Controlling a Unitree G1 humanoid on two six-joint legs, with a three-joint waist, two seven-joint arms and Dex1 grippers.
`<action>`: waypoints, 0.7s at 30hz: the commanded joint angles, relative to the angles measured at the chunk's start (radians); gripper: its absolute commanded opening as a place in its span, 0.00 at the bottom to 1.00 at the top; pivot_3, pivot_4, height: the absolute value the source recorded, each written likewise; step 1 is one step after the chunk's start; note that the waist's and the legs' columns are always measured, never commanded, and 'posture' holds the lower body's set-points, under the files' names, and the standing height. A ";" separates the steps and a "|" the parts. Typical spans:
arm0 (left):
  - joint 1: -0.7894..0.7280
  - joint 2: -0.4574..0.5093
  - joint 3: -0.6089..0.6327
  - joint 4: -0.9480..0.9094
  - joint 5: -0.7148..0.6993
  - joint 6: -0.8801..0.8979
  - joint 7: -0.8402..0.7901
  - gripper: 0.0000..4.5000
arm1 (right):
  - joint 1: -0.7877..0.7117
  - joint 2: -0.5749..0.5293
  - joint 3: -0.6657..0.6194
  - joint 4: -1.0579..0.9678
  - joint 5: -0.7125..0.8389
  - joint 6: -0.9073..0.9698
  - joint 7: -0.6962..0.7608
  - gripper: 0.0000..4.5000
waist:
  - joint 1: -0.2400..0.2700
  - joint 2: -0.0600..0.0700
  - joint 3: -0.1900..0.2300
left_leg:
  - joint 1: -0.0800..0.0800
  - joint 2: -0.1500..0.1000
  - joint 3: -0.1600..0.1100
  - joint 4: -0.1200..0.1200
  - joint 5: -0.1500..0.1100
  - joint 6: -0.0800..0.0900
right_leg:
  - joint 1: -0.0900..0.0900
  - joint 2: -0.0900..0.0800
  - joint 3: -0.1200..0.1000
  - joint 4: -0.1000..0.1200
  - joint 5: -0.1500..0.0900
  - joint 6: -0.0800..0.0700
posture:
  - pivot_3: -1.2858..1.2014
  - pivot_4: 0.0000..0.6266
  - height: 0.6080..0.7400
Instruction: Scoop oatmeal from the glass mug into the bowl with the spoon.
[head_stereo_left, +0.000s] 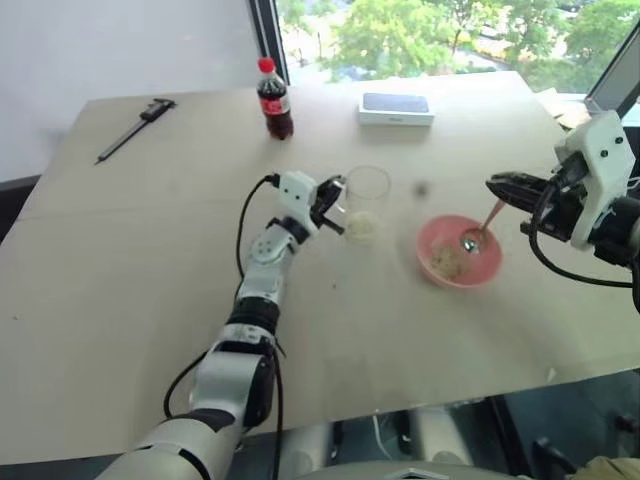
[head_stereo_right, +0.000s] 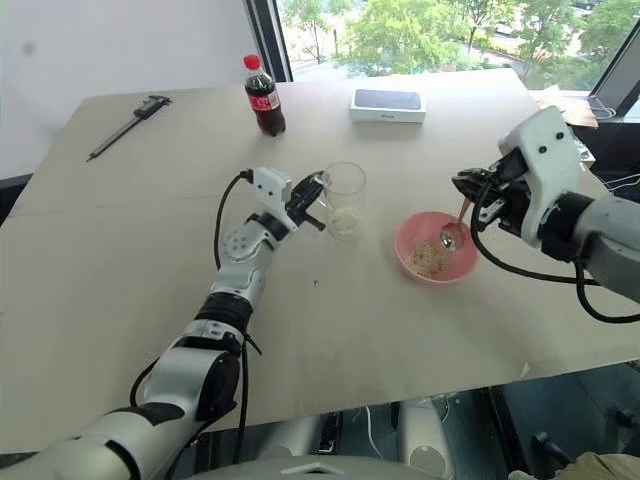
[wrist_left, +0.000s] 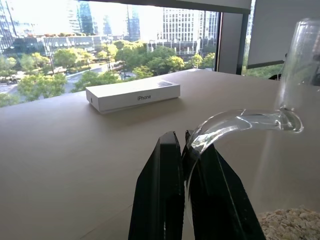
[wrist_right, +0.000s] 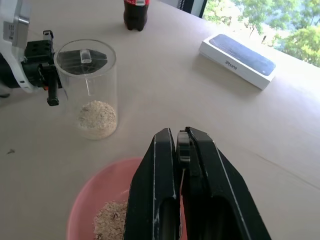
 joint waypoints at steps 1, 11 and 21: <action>0.048 0.027 0.015 -0.162 -0.022 0.054 0.028 0.01 | -0.034 0.086 -0.074 0.081 0.049 0.020 -0.049 0.00 | -0.001 -0.001 0.000 | 0.000 0.000 0.000 0.000 0.000 0.000 | 0.000 0.000 0.000 0.000 0.000 0.000 | 0.52 0.24 1.00; 0.234 0.111 0.022 -0.599 -0.020 0.358 0.123 0.01 | -0.357 0.400 -0.134 0.346 0.449 0.064 -0.383 0.00 | -0.005 0.000 0.000 | 0.000 0.001 0.000 -0.001 0.000 -0.001 | -0.001 -0.001 0.002 0.001 0.000 0.000 | 0.52 0.24 1.00; 0.357 0.096 0.058 -0.833 -0.072 0.506 0.202 0.01 | -0.589 0.666 0.049 0.523 0.438 0.103 -0.371 0.00 | -0.007 0.000 0.000 | -0.001 0.000 -0.001 -0.001 0.000 -0.001 | -0.002 -0.001 0.000 0.001 0.000 0.000 | 0.52 0.24 1.00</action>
